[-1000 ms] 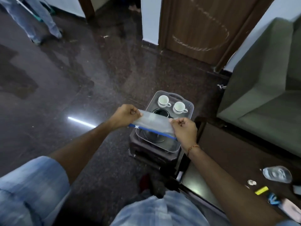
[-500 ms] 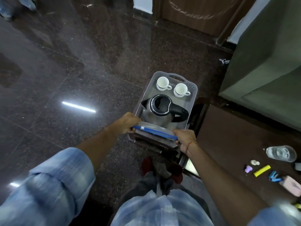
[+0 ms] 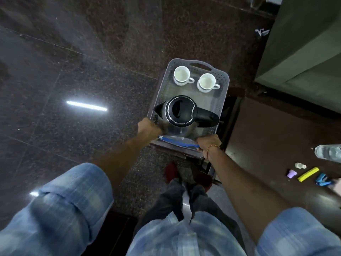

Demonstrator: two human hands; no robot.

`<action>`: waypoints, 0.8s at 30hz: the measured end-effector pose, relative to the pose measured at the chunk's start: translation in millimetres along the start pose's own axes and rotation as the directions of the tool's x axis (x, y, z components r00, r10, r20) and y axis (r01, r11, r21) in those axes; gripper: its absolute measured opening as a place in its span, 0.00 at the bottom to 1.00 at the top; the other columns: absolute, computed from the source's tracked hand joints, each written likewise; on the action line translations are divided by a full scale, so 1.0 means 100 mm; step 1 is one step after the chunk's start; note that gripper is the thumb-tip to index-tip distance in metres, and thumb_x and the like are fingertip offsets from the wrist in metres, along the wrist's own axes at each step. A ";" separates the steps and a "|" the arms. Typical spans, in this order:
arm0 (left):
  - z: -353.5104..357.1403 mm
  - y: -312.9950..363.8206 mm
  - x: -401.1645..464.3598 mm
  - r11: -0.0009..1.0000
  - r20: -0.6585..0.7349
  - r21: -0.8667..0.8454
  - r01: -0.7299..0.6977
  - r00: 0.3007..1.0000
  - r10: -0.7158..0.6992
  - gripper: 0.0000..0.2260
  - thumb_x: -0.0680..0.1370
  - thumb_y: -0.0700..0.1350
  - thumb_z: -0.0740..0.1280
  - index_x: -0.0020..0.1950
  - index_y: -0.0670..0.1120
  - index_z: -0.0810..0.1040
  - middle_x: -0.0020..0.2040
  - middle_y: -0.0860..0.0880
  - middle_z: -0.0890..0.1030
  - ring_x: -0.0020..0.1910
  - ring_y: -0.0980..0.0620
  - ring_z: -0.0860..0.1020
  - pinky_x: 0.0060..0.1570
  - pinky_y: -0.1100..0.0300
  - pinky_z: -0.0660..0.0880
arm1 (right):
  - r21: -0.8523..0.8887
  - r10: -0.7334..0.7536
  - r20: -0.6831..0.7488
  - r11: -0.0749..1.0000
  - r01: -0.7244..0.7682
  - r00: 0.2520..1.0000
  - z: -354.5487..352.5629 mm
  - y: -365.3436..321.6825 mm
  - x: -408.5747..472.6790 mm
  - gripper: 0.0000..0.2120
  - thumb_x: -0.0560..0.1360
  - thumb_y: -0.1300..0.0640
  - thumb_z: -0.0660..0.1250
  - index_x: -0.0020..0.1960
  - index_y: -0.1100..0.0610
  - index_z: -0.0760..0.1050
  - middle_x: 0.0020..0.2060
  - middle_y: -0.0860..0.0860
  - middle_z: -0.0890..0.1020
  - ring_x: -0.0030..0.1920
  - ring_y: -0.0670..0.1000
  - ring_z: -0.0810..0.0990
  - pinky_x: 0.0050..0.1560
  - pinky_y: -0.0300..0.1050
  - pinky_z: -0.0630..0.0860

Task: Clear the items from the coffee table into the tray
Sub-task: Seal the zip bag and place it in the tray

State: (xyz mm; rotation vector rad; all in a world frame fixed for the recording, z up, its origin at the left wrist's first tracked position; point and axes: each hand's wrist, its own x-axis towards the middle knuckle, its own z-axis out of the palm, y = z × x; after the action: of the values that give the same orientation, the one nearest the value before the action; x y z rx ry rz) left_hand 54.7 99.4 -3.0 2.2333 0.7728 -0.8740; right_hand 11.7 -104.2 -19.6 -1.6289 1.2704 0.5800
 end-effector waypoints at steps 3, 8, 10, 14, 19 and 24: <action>0.04 0.03 0.01 0.996 -0.017 0.082 -0.028 0.999 0.029 0.17 0.71 0.43 0.75 0.55 0.36 0.80 0.51 0.41 0.84 0.51 0.49 0.83 0.49 0.58 0.80 | -0.071 -0.003 -0.021 0.997 0.001 1.000 0.05 0.02 0.08 0.14 0.69 0.67 0.71 0.54 0.66 0.78 0.43 0.59 0.83 0.36 0.56 0.84 0.37 0.55 0.84; 0.06 0.06 0.00 0.990 -0.035 0.132 -0.053 0.998 0.058 0.15 0.70 0.42 0.74 0.54 0.36 0.80 0.48 0.42 0.85 0.49 0.49 0.84 0.48 0.59 0.80 | -0.072 -0.001 -0.002 0.997 0.001 1.000 0.08 0.04 0.15 0.11 0.70 0.65 0.70 0.52 0.66 0.77 0.34 0.55 0.81 0.35 0.55 0.83 0.40 0.55 0.84; 0.07 0.06 -0.01 0.990 -0.035 0.127 -0.059 0.997 0.064 0.14 0.72 0.42 0.72 0.55 0.37 0.80 0.49 0.43 0.85 0.51 0.49 0.83 0.52 0.59 0.80 | -0.007 0.033 0.011 0.999 -0.033 0.999 0.07 0.03 0.13 0.13 0.70 0.66 0.71 0.55 0.65 0.76 0.39 0.57 0.81 0.31 0.53 0.81 0.35 0.51 0.84; 0.06 0.03 -0.08 0.996 -0.025 0.075 -0.055 0.998 0.057 0.09 0.72 0.41 0.70 0.50 0.38 0.81 0.46 0.43 0.84 0.46 0.49 0.83 0.45 0.61 0.79 | 0.005 0.041 0.065 0.999 -0.042 0.997 -0.02 0.00 0.06 0.18 0.70 0.65 0.73 0.58 0.66 0.76 0.50 0.61 0.82 0.35 0.56 0.83 0.27 0.47 0.82; -0.12 0.03 -0.25 0.990 0.006 0.070 -0.126 0.992 0.126 0.12 0.72 0.52 0.72 0.39 0.43 0.81 0.34 0.49 0.78 0.34 0.53 0.79 0.34 0.64 0.74 | 0.033 0.068 0.152 0.997 -0.074 0.986 -0.22 -0.07 -0.11 0.20 0.69 0.64 0.75 0.58 0.66 0.75 0.51 0.62 0.81 0.40 0.56 0.83 0.20 0.41 0.76; -0.63 0.18 -0.46 0.965 0.007 0.160 -0.208 0.978 0.210 0.13 0.73 0.48 0.72 0.49 0.38 0.82 0.46 0.42 0.83 0.41 0.48 0.82 0.36 0.59 0.78 | 0.063 -0.004 0.168 0.998 -0.007 0.986 -0.62 -0.25 -0.36 0.19 0.68 0.63 0.76 0.57 0.66 0.75 0.47 0.61 0.79 0.45 0.58 0.81 0.24 0.45 0.78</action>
State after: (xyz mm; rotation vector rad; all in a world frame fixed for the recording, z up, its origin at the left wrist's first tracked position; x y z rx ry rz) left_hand 63.2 118.7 73.8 2.4089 0.4728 -0.8478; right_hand 10.9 -142.5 45.7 -1.4943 1.1546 0.6570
